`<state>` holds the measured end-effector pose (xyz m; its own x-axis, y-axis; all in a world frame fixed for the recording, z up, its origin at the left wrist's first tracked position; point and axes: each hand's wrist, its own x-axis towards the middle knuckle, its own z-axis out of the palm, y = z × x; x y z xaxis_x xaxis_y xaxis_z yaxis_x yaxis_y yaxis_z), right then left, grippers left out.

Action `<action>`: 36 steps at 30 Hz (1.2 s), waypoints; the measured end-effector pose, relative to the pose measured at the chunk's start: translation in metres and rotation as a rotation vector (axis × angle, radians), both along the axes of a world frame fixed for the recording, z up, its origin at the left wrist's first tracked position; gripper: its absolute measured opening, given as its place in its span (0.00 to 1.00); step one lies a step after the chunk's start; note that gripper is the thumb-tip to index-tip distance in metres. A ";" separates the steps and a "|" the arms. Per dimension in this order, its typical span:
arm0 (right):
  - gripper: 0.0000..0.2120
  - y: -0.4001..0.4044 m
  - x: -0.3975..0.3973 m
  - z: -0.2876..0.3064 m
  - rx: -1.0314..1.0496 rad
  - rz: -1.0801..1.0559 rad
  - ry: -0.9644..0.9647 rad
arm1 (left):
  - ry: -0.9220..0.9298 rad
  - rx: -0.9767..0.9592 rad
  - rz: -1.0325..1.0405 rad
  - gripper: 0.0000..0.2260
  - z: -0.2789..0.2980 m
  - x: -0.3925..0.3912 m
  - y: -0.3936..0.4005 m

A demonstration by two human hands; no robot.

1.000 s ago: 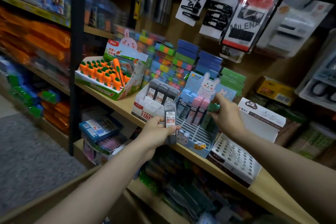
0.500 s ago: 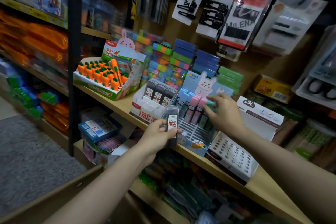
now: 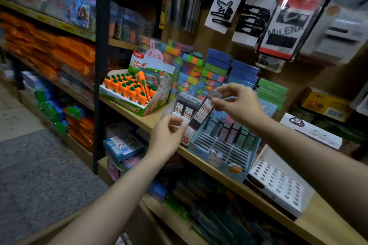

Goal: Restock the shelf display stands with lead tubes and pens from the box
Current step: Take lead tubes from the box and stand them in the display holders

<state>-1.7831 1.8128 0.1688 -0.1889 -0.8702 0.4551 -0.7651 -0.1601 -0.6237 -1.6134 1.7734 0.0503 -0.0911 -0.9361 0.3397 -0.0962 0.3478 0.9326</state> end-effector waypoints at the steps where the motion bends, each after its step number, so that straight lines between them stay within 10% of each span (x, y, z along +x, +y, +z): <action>1: 0.09 -0.006 -0.002 0.007 -0.037 -0.029 -0.013 | -0.029 -0.017 0.075 0.04 0.000 0.004 -0.005; 10: 0.07 -0.065 0.024 -0.004 -0.149 -0.103 0.182 | -0.206 0.135 0.123 0.37 -0.012 0.016 -0.031; 28: 0.16 -0.103 0.038 -0.053 -0.074 -0.159 0.658 | 0.041 0.183 0.004 0.26 -0.020 0.011 -0.032; 36: 0.11 -0.023 0.053 -0.061 -0.351 0.109 0.089 | -0.030 0.024 0.063 0.14 -0.030 0.034 -0.008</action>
<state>-1.7303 1.7894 0.1079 -0.0498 -0.6713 0.7395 -0.7805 -0.4359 -0.4482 -1.5797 1.7650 0.0204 -0.0411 -0.9481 0.3154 -0.1449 0.3180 0.9369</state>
